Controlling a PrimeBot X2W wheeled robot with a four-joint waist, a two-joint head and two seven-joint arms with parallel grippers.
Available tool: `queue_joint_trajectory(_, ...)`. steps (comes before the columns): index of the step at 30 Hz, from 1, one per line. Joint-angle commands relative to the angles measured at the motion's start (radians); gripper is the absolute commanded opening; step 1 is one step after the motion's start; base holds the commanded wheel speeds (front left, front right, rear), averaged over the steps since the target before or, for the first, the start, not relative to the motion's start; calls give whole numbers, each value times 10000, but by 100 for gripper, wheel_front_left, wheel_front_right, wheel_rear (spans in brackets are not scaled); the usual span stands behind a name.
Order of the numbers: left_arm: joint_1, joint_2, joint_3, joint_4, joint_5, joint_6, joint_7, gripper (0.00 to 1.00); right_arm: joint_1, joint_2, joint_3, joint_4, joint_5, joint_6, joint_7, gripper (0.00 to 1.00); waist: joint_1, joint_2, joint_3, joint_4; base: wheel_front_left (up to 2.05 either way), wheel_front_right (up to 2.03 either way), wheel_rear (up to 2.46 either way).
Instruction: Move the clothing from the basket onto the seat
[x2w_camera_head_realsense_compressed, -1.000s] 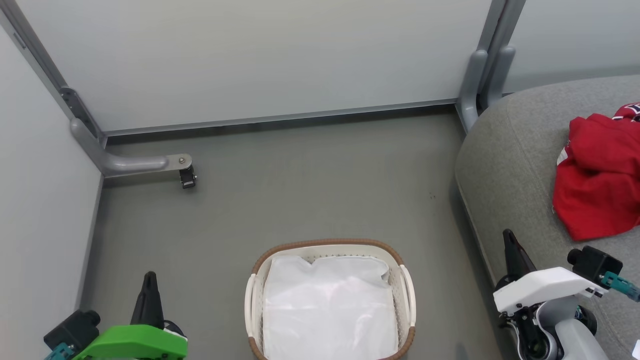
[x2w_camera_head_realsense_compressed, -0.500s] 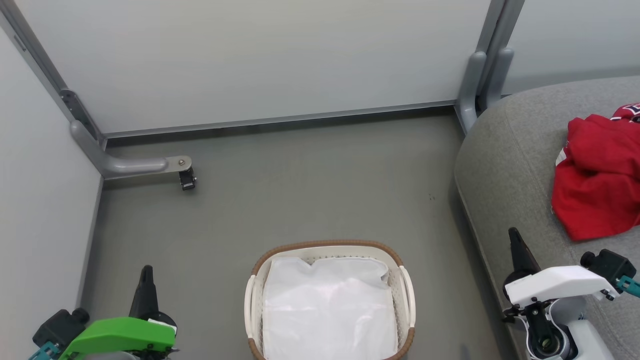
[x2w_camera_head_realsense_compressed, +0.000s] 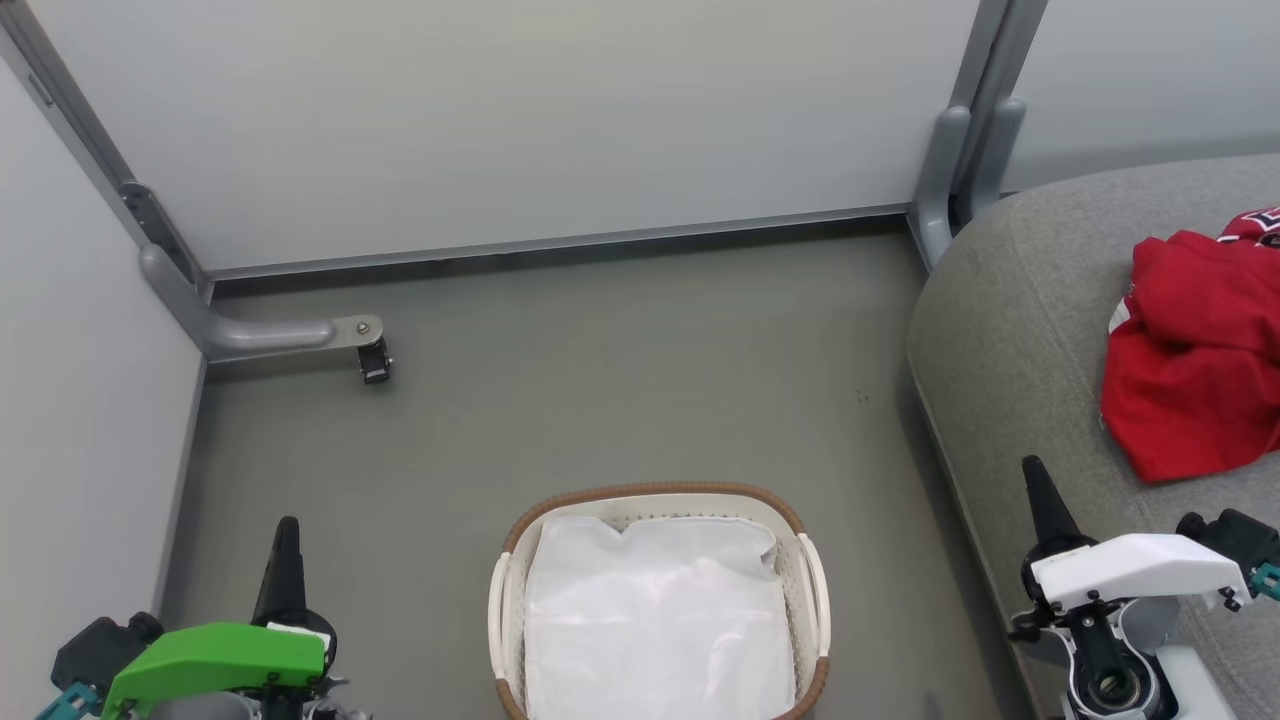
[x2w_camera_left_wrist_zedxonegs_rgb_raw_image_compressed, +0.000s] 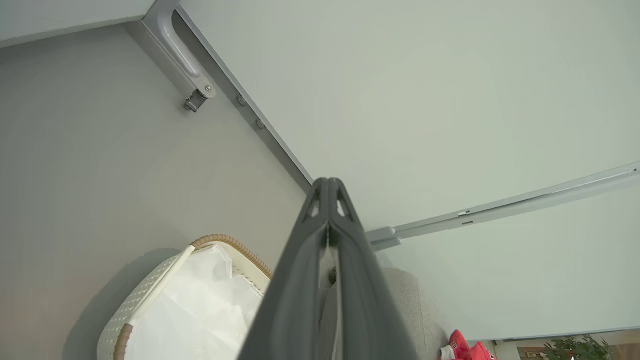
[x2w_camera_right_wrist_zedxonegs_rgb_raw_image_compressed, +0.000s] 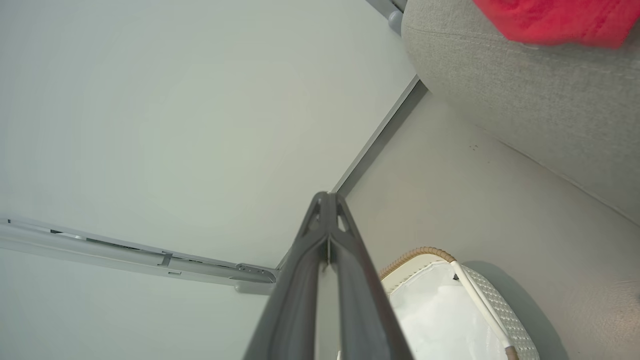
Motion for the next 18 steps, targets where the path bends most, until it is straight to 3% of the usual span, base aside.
queue_joint_trajectory(1,-259,62,46,-130,-257,-25,57,0,32,-64,-64,-173,295,-4,68,0,0,0,-4,-1,0,0,0)
queue_joint_trajectory(18,-413,72,229,-207,-1833,-93,490,0,177,-74,-213,-494,1946,-6,504,0,0,0,-60,-21,0,0,0)
